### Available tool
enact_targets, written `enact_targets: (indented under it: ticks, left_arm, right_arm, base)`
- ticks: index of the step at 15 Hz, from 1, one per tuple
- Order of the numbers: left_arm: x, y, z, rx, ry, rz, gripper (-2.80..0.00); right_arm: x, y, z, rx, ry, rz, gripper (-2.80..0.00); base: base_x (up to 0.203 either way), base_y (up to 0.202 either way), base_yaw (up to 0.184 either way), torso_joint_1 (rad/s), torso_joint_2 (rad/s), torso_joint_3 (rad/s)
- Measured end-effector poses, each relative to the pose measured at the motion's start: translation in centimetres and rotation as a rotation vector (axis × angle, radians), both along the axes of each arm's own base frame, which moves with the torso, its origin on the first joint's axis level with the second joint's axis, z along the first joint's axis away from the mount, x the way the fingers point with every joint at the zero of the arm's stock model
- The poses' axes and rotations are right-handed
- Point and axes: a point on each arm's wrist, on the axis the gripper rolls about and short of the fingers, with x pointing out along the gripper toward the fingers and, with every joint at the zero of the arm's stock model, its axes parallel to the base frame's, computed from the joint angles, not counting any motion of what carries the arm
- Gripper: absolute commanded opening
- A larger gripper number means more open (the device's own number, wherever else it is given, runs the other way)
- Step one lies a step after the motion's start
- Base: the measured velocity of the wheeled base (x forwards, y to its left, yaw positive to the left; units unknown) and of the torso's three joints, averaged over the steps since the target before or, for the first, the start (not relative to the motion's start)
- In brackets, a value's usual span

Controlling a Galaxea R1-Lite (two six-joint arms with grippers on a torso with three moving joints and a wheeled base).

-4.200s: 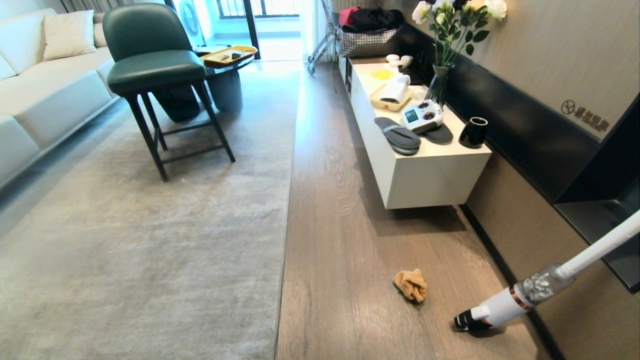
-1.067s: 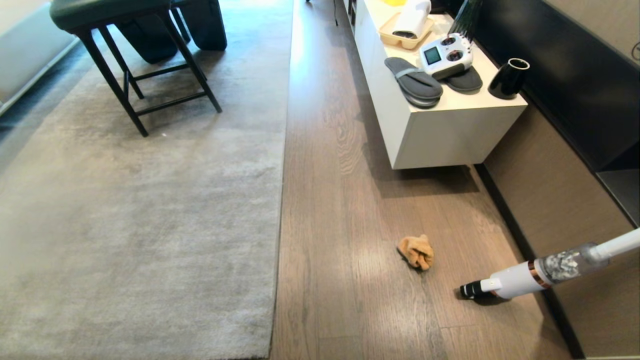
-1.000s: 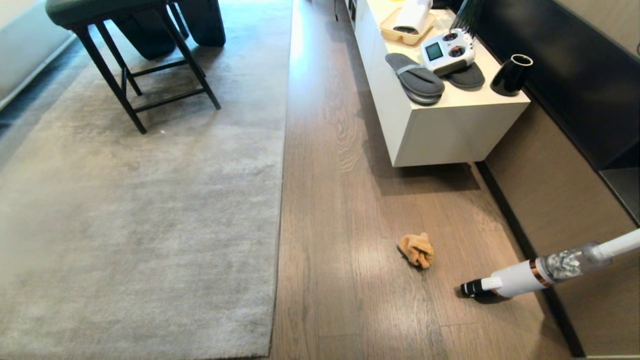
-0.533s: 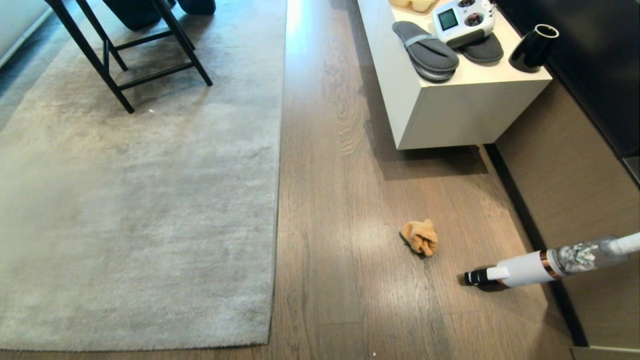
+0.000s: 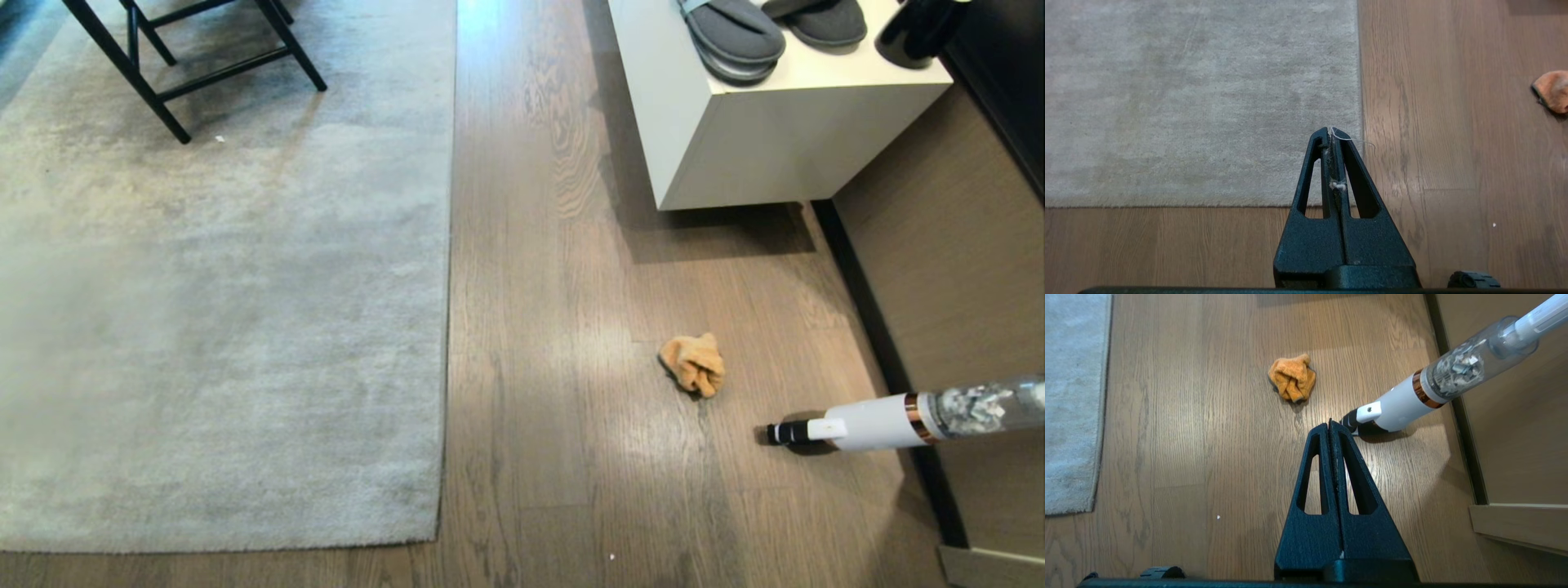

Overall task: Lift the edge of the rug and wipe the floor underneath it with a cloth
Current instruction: Pick up the rag

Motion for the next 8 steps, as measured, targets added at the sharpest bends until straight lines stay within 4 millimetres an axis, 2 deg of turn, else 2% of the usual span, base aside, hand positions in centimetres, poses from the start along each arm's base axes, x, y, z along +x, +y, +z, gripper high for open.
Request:
enact_targets:
  ticks: [8]
  left_arm:
    - [0.0,0.0,0.0,-0.006,0.0,0.0,-2.8]
  right_arm:
    - [0.0,0.0,0.0,0.0,0.0,0.0,-2.8]
  base:
    - [0.0,0.0,0.0,0.004,0.0,-0.196]
